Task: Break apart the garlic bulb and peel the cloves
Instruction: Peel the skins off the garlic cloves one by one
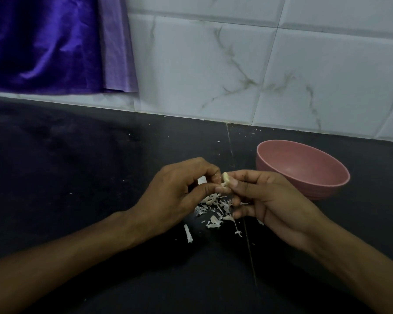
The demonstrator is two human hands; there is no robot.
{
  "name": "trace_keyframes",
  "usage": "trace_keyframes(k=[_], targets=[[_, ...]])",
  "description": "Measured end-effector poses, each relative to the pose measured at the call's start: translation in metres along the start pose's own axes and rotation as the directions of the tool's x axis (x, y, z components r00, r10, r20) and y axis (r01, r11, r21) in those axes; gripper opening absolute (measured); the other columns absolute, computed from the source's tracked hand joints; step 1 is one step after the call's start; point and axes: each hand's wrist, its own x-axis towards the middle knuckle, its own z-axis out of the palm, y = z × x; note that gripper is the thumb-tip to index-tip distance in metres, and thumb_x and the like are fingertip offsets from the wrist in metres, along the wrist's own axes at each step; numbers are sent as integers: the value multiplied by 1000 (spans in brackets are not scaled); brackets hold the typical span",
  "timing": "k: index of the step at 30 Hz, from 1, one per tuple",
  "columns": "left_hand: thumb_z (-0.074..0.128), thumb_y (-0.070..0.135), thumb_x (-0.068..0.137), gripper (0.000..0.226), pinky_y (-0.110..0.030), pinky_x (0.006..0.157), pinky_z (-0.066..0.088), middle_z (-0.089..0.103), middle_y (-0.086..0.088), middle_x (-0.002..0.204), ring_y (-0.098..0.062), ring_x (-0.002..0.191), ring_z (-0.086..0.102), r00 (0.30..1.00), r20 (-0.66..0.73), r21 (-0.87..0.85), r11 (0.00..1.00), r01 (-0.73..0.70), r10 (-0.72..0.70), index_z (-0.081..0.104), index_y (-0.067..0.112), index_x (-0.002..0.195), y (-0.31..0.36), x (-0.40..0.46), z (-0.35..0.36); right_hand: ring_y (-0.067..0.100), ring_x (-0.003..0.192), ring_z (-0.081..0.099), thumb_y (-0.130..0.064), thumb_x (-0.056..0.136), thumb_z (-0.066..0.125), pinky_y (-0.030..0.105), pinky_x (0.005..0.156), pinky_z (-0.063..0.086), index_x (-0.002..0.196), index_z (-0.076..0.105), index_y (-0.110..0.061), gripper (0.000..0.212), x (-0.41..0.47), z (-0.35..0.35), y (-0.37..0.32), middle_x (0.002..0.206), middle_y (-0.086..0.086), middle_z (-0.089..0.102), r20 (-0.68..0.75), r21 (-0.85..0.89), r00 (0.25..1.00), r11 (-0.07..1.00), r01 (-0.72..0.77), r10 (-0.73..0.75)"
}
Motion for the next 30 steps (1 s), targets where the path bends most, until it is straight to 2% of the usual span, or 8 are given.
trace_keyframes(k=[7, 13, 15, 18, 23, 25, 27, 30], targets=[[62, 32, 89, 12, -14, 55, 40, 58, 15, 80, -10, 56, 54, 1000, -4, -33, 999, 19, -19, 63, 20, 88, 1, 0, 1, 7, 60, 56, -16, 78, 68, 22, 50, 52, 98, 73, -4, 24, 1, 1, 0, 81, 5, 64, -37, 103, 999, 995, 10, -6], [69, 24, 87, 9, -8, 53, 35, 57, 25, 74, -2, 52, 50, 999, 13, 24, 999, 31, -31, 63, 17, 86, 3, -2, 2, 6, 58, 56, -17, 78, 66, 19, 45, 48, 98, 71, -5, 23, 2, -2, -5, 80, -1, 67, -89, 115, 995, 992, 61, -51], [69, 29, 87, 13, -13, 50, 39, 57, 22, 66, -4, 49, 51, 996, 6, 29, 996, 89, -89, 63, 18, 85, 3, -2, 3, 5, 57, 54, -16, 77, 67, 19, 45, 48, 99, 72, -5, 25, 2, -2, -4, 77, -2, 65, -97, 101, 993, 992, 74, -64], [72, 31, 87, 13, -27, 48, 47, 61, 6, 58, -11, 46, 54, 983, -1, 13, 983, 185, -185, 63, 22, 86, 1, -2, 2, 6, 56, 51, -15, 75, 68, 19, 45, 48, 99, 75, -5, 27, 3, -2, -2, 76, -2, 65, -117, 71, 990, 994, 87, -78], [80, 15, 77, 22, -25, 44, 48, 69, 13, 72, -16, 42, 55, 970, -26, -65, 969, 240, -242, 61, 19, 85, 5, 1, -1, 7, 52, 49, -18, 72, 72, 20, 45, 47, 95, 75, -9, 25, 3, -2, -1, 78, 1, 66, -145, -4, 983, 993, 114, -113], [80, 10, 77, 18, -19, 42, 45, 72, 10, 77, -16, 40, 57, 965, -32, -113, 960, 255, -260, 65, 17, 84, 3, 1, -2, 7, 52, 49, -19, 70, 74, 21, 45, 48, 93, 73, -10, 25, 3, -2, -1, 79, 3, 66, -153, -30, 980, 992, 125, -128], [74, 6, 83, 11, -14, 43, 43, 71, 11, 69, -13, 39, 57, 964, -42, -111, 960, 257, -263, 72, 17, 84, 0, 0, -1, 8, 51, 50, -20, 68, 75, 21, 45, 49, 92, 72, -10, 26, 3, -2, 0, 80, 6, 66, -166, -54, 976, 989, 135, -142], [62, 5, 92, 21, -10, 50, 44, 62, 6, 49, -7, 38, 57, 963, -51, -57, 964, 260, -263, 75, 20, 98, -2, -1, 1, 9, 51, 51, -17, 69, 75, 23, 44, 49, 90, 71, -12, 22, 4, -2, 2, 80, 7, 69, -174, -93, 971, 984, 149, -163]])
